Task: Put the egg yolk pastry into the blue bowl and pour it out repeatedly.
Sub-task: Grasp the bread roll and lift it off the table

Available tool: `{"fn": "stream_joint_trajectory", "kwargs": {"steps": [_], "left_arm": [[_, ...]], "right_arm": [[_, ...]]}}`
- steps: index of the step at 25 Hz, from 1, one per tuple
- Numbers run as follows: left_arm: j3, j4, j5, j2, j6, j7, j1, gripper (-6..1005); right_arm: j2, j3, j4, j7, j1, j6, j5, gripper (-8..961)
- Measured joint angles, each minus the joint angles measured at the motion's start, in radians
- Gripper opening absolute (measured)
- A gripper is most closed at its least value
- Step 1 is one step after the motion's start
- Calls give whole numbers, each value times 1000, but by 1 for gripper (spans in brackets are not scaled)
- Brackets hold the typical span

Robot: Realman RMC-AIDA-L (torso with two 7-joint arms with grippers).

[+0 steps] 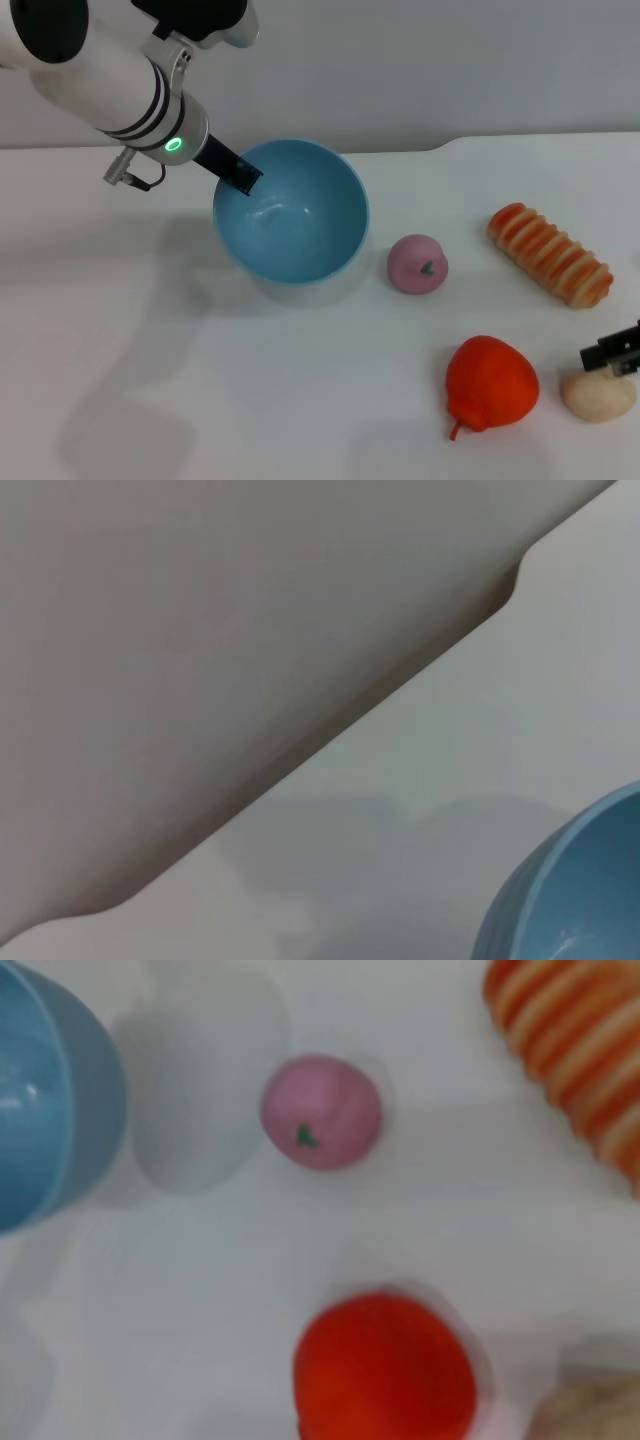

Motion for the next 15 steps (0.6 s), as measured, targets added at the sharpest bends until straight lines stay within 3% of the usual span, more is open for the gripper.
{"fn": "stream_joint_trajectory", "kwargs": {"steps": [15], "left_arm": [[7, 6, -2, -4, 1, 0, -1, -1]], "right_arm": [[-5, 24, 38, 36, -1, -2, -85, 408]]}}
